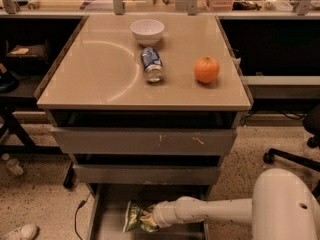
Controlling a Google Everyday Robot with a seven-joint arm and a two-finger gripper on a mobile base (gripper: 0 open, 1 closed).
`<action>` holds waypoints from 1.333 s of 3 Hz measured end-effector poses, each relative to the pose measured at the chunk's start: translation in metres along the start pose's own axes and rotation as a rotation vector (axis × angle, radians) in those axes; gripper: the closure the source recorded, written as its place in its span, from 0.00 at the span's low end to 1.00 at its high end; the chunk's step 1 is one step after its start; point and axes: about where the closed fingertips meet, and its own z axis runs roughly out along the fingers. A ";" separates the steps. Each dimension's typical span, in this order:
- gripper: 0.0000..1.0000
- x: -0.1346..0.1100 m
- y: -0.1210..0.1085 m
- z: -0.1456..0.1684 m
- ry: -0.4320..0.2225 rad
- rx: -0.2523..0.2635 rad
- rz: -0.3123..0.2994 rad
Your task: Pick green jalapeno chip bag from bottom drawer and place on counter
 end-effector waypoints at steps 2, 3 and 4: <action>1.00 -0.028 0.013 -0.056 -0.019 0.013 -0.004; 1.00 -0.038 0.022 -0.064 -0.021 0.011 -0.019; 1.00 -0.071 0.038 -0.100 -0.058 0.050 -0.040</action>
Offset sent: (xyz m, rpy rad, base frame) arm -0.0089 -0.0154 0.0486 0.0161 -0.0094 -0.0161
